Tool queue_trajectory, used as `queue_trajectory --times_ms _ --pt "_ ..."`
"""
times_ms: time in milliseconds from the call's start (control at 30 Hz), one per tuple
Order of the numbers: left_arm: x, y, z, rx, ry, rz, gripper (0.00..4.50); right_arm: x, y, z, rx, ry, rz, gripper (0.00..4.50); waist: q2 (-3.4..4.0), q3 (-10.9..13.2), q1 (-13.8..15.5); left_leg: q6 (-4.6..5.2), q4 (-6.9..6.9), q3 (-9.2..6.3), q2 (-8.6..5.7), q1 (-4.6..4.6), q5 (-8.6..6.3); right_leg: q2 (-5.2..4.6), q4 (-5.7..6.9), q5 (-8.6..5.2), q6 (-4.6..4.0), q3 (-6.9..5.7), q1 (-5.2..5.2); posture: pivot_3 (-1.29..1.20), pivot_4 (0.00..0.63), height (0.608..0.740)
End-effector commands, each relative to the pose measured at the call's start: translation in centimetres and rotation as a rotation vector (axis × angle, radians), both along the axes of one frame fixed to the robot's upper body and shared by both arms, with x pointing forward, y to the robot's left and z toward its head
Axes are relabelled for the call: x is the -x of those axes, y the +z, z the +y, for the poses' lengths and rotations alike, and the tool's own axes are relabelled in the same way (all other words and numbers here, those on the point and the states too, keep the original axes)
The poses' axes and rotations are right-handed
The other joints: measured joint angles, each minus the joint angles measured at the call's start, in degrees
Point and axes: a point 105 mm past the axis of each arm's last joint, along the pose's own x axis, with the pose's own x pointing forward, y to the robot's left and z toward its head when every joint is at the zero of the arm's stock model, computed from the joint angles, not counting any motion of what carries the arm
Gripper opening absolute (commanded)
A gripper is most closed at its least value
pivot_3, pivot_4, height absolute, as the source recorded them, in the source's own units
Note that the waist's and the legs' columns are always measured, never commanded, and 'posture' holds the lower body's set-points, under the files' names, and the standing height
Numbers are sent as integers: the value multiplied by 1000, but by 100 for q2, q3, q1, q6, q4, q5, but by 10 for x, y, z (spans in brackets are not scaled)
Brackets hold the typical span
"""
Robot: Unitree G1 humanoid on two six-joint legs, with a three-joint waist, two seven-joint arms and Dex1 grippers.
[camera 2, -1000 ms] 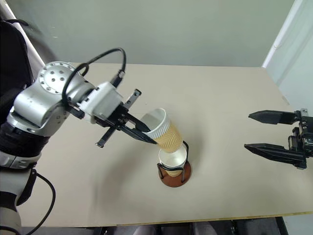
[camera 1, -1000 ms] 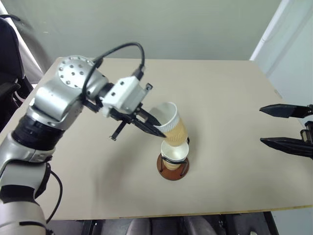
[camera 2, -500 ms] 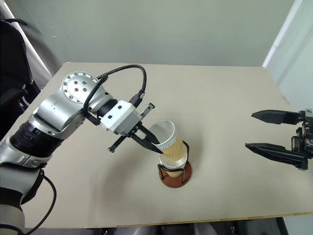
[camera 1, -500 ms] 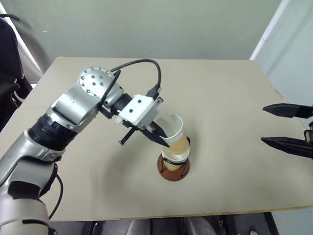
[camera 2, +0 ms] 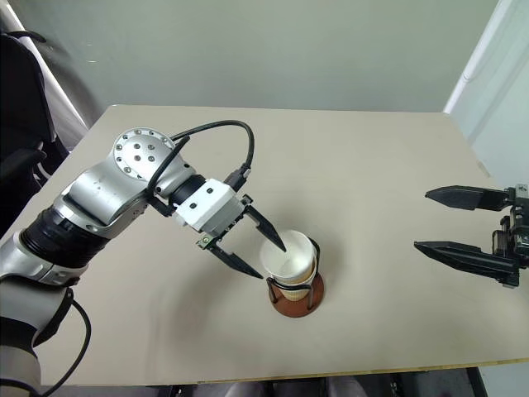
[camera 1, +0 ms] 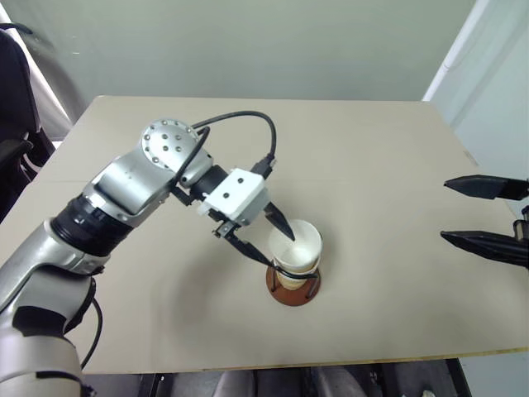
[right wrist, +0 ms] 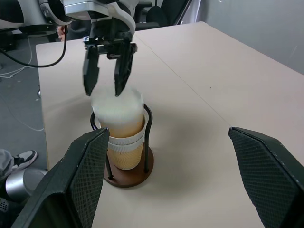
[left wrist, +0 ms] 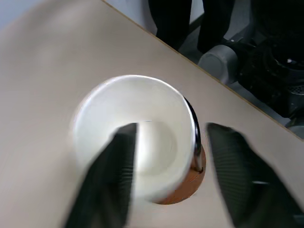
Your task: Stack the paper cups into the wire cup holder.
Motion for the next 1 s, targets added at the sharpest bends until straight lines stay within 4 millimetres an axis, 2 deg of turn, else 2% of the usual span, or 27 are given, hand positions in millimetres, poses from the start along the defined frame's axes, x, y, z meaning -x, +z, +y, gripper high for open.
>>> queue_trajectory --times_ms 33,67,167,233,300,367,500,567,667,800,1000 --pt "0 9 1 2 -17 -36 4227 3 7 2 11 13 -48 4085 0 0 0 0 0 -1 0 0 0 0 0 0 0 0 0 0 150 740" --pt "-4 13 0 27 -2 -47 4470 2 6 3 10 23 -43 4085 0 0 2 1 0 0 0 0 0 0 0 0 0 0 0 0 150 740" --pt "-18 30 -4 145 84 -70 4470 -1 3 5 10 48 -29 4085 0 0 -1 2 0 0 0 -1 -1 -1 0 1 2 0 0 0 150 740" --pt "-25 40 2 210 161 -44 4470 -3 0 6 12 61 -19 4085 0 0 -17 2 0 0 -1 -1 -1 0 0 2 2 0 0 0 150 740" --pt "-39 60 50 329 402 45 4470 -7 -6 6 25 85 11 4085 3 2 -60 2 -1 0 0 -1 -1 0 0 1 2 1 -1 0 150 740" --pt "-36 65 95 379 558 131 4470 -11 -10 0 32 85 31 4085 7 3 -162 0 -11 -3 0 1 0 3 5 1 1 11 -17 0 150 740" --pt "-17 46 147 338 742 258 4470 -14 -13 -14 32 89 64 4085 11 3 -187 -18 -56 -110 -54 26 -2 11 2 -14 -1 51 -28 0 150 740" --pt "-9 37 163 312 808 293 4470 -15 -15 -21 43 84 81 4085 10 1 -120 -20 -72 -126 -68 30 -1 6 2 -16 4 82 -37 0 150 740" --pt "8 37 175 300 859 317 4470 -15 -14 -35 84 76 101 4085 3 2 -39 -21 -78 -131 -84 26 -2 4 -1 -22 13 108 -40 0 150 740" --pt "13 42 189 313 933 282 4470 -19 -11 -42 107 81 108 4085 -7 -2 -9 -17 -78 -129 -90 31 -7 2 -3 -22 12 118 -36 0 150 740" --pt "21 35 183 303 927 316 4470 -27 -14 -37 111 116 110 4085 -7 -2 -79 -4 -88 -122 -94 58 -15 5 18 -20 7 137 -31 0 150 740"
